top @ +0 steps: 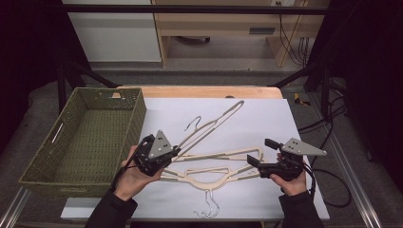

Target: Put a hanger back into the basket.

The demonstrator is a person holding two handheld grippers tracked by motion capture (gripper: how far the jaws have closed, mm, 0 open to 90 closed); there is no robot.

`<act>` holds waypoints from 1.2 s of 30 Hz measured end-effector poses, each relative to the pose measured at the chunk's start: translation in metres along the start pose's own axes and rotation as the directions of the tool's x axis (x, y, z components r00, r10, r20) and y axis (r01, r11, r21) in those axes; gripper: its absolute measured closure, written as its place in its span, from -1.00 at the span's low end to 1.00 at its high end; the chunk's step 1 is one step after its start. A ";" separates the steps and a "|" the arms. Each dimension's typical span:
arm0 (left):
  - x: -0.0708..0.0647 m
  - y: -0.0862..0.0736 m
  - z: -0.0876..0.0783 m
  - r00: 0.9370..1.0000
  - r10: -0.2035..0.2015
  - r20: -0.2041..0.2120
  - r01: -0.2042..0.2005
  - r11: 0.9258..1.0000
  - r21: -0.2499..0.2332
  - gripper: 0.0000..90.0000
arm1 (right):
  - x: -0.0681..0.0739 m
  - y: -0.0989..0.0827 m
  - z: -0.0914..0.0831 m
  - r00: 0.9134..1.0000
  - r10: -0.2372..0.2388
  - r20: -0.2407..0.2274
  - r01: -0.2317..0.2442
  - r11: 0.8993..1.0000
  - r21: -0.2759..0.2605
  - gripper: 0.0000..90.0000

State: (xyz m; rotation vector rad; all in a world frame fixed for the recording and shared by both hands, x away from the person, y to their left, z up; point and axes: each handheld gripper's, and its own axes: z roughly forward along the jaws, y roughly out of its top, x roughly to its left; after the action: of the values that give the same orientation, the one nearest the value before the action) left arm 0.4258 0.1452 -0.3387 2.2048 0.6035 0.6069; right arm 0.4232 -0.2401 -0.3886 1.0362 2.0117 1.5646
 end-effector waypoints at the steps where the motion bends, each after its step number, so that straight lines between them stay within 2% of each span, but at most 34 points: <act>1: 0.004 0.003 -0.009 1.000 -0.011 0.007 0.011 1.000 -0.016 0.93 | 0.000 0.000 0.000 1.000 -0.002 0.001 0.002 1.000 -0.002 -0.84; 2: 0.008 0.005 -0.014 0.999 -0.030 0.012 0.030 0.999 -0.031 0.93 | 0.000 0.000 0.000 1.000 -0.007 0.002 0.007 1.000 -0.005 -0.84; 4: 0.011 0.006 -0.019 0.999 -0.038 0.019 0.038 0.999 -0.034 0.93 | 0.000 0.000 0.000 1.000 -0.005 0.008 0.005 1.000 0.000 -0.86; 5: 0.017 0.009 -0.028 0.998 -0.053 0.024 0.055 0.997 -0.046 0.93 | 0.000 -0.001 0.001 1.000 -0.004 0.016 0.004 1.000 0.003 -0.88; 7: 0.021 0.011 -0.033 0.998 -0.059 0.029 0.060 0.997 -0.046 0.93 | 0.000 -0.001 0.001 1.000 -0.008 0.016 0.008 1.000 0.001 -0.88; 8: 0.027 0.015 -0.042 0.997 -0.072 0.030 0.074 0.996 -0.056 0.93 | 0.000 -0.001 0.002 1.000 -0.007 0.019 0.007 1.000 0.002 -0.89; 10: 0.031 0.016 -0.048 0.998 -0.061 0.031 0.063 0.997 -0.051 0.93 | 0.000 -0.001 0.002 1.000 -0.004 0.019 0.003 1.000 0.004 -0.89; 11: 0.037 0.019 -0.057 0.997 -0.068 0.025 0.070 0.996 -0.062 0.93 | 0.000 -0.002 0.002 1.000 -0.001 0.018 0.001 1.000 0.004 -0.89; 14: 0.049 0.023 -0.070 0.998 -0.066 0.021 0.068 0.996 -0.062 0.93 | 0.000 -0.002 0.002 1.000 -0.001 0.020 0.001 1.000 0.004 -0.89; 16: 0.053 0.023 -0.074 0.998 -0.061 0.020 0.062 0.996 -0.057 0.93 | 0.000 -0.002 0.002 1.000 0.001 0.021 -0.001 1.000 0.005 -0.89; 17: 0.064 0.023 -0.083 0.998 -0.062 0.008 0.063 0.997 -0.046 0.93 | -0.001 -0.002 0.002 1.000 0.002 0.018 -0.002 1.000 0.004 -0.88; 18: 0.068 0.022 -0.085 0.998 -0.061 0.005 0.061 0.997 -0.038 0.93 | -0.001 -0.002 0.002 1.000 0.003 0.019 -0.003 1.000 0.001 -0.88; 20: 0.080 0.019 -0.092 0.997 -0.073 -0.009 0.073 0.997 -0.027 0.93 | -0.001 -0.002 0.002 1.000 0.003 0.017 -0.003 1.000 0.004 -0.88; 22: 0.084 0.017 -0.095 0.997 -0.079 -0.016 0.078 0.997 -0.022 0.93 | -0.001 -0.002 0.002 1.000 0.005 0.018 -0.005 1.000 0.003 -0.88; 23: 0.092 0.013 -0.099 0.995 -0.092 -0.027 0.091 0.996 -0.024 0.93 | -0.001 -0.002 0.003 1.000 0.001 0.019 -0.001 1.000 0.006 -0.88; 24: 0.092 0.013 -0.099 0.995 -0.092 -0.027 0.091 0.996 -0.024 0.93 | -0.001 -0.002 0.003 1.000 0.001 0.019 -0.001 1.000 0.006 -0.88; 25: 0.102 0.007 -0.103 0.994 -0.095 -0.050 0.096 0.995 0.000 0.93 | -0.001 -0.002 0.003 1.000 0.000 0.019 0.000 1.000 0.007 -0.88; 28: 0.110 0.002 -0.106 0.992 -0.110 -0.065 0.110 0.994 0.006 0.93 | -0.001 -0.002 0.003 1.000 -0.001 0.017 0.001 1.000 0.010 -0.88; 29: 0.120 -0.005 -0.111 0.990 -0.115 -0.079 0.116 0.993 0.015 0.93 | -0.001 -0.002 0.003 1.000 0.000 0.015 0.000 1.000 0.010 -0.88; 32: 0.133 -0.016 -0.115 0.988 -0.128 -0.090 0.130 0.991 0.021 0.93 | -0.001 -0.003 0.003 1.000 -0.005 0.017 0.005 1.000 0.009 -0.89; 33: 0.133 -0.016 -0.115 0.988 -0.128 -0.090 0.130 0.991 0.021 0.93 | -0.001 -0.003 0.003 1.000 -0.005 0.017 0.005 1.000 0.009 -0.89; 34: 0.141 -0.023 -0.117 0.985 -0.145 -0.096 0.148 0.989 0.022 0.93 | -0.001 -0.003 0.004 1.000 -0.001 0.021 0.001 1.000 0.010 -0.89; 35: 0.141 -0.023 -0.117 0.985 -0.145 -0.096 0.148 0.989 0.022 0.93 | -0.001 -0.003 0.004 1.000 -0.001 0.021 0.001 1.000 0.010 -0.89; 36: 0.150 -0.033 -0.119 0.981 -0.162 -0.111 0.166 0.986 0.030 0.93 | -0.001 -0.003 0.005 1.000 -0.002 0.023 0.002 1.000 0.013 -0.89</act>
State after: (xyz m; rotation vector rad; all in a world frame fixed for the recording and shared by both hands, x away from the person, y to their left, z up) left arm 0.4646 0.3176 -0.2577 2.1424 0.8515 0.6352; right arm 0.4259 -0.2381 -0.3930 1.0522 2.0093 1.5342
